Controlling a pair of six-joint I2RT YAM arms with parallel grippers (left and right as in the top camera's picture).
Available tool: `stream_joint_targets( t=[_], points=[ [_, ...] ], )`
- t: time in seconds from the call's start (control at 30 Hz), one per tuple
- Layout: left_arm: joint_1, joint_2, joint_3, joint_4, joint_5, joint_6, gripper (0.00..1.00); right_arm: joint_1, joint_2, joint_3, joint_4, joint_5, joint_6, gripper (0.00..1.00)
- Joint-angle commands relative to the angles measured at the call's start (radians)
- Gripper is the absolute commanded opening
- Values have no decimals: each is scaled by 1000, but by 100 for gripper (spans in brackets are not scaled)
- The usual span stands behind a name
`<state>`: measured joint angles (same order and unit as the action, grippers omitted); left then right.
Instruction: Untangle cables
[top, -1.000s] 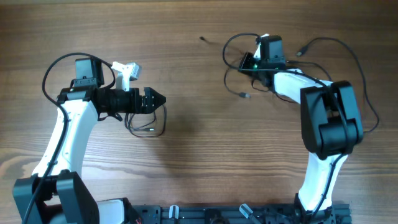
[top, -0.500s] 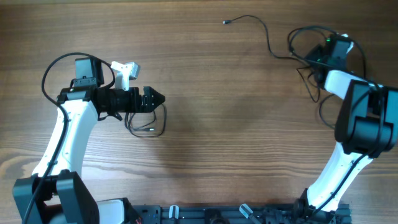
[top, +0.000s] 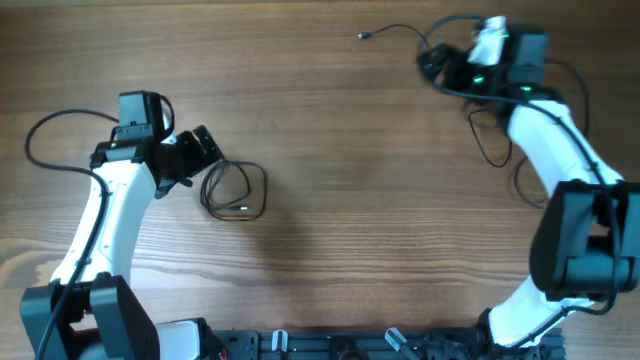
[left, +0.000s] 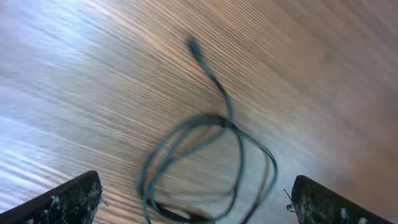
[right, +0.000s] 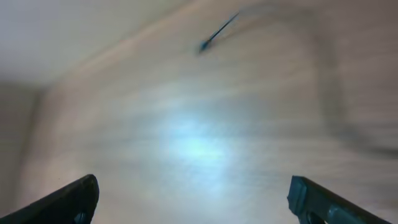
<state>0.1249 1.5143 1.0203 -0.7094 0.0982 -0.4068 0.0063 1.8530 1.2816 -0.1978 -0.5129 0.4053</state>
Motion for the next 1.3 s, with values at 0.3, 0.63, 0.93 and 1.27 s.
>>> stream_joint_targets(
  t=[0.3, 0.63, 0.93, 1.27],
  points=[
    [271, 6, -6, -13, -55, -95, 82, 547, 8, -14, -87, 142, 576, 4],
    [124, 6, -145, -11, 0, -95, 46, 688, 8, -14, -255, 410, 529, 46],
    [-85, 6, -173, 51, 122, -171, 49, 661, 8, -16, -335, 531, 496, 34],
    [-123, 22, -304, 223, 68, -364, 45, 656, 8, -16, -377, 531, 484, 34]
  ],
)
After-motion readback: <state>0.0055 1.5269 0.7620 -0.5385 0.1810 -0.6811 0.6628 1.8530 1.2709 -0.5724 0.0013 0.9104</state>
